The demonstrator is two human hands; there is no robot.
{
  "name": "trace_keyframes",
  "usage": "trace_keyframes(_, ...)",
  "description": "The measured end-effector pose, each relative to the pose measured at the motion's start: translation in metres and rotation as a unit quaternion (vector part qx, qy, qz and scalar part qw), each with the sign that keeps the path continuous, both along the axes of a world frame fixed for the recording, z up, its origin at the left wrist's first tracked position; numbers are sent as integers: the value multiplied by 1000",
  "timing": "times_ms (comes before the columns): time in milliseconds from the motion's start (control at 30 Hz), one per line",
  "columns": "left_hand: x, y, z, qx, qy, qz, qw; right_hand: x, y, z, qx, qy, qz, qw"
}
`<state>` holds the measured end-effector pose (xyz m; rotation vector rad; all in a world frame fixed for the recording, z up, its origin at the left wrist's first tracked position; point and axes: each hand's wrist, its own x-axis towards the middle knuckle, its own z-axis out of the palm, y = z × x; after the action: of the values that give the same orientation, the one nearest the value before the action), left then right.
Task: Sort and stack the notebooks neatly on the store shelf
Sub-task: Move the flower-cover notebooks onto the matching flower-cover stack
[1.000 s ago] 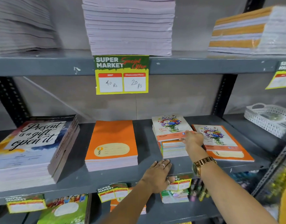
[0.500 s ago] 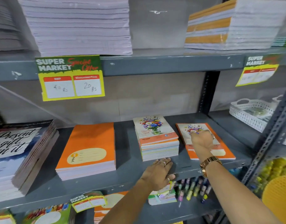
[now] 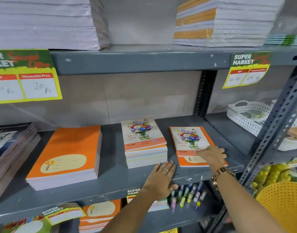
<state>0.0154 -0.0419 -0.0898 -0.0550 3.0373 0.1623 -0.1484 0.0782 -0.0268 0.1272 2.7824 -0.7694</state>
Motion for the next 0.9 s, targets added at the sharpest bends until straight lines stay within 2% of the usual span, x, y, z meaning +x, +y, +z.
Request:
trace_keyframes(100, 0, -2, 2, 13, -3, -4, 1000, -1, -4, 0, -31, 19, -26, 999)
trace_keyframes(200, 2, -2, 2, 19, -1, -5, 1000, -2, -8, -1, -122, 75, -76, 987)
trace_keyframes(300, 6, -5, 1, 18, 1, -5, 1000, 1, -14, 9, -230, 84, -128, 961)
trace_keyframes(467, 17, -12, -2, 6, -4, -1, 1000, 12, -27, 50, -287, 179, -158, 928)
trace_keyframes(633, 34, -21, -4, 18, -2, 2, 1000, 26, -41, 88, -396, 208, -177, 877)
trace_keyframes(767, 48, -29, -1, 19, -5, 6, 1000, 36, -63, 103, -424, 182, -155, 873)
trace_keyframes(900, 65, -37, 2, 20, -10, 11, 1000, 52, -95, 91, -505, 65, -128, 851)
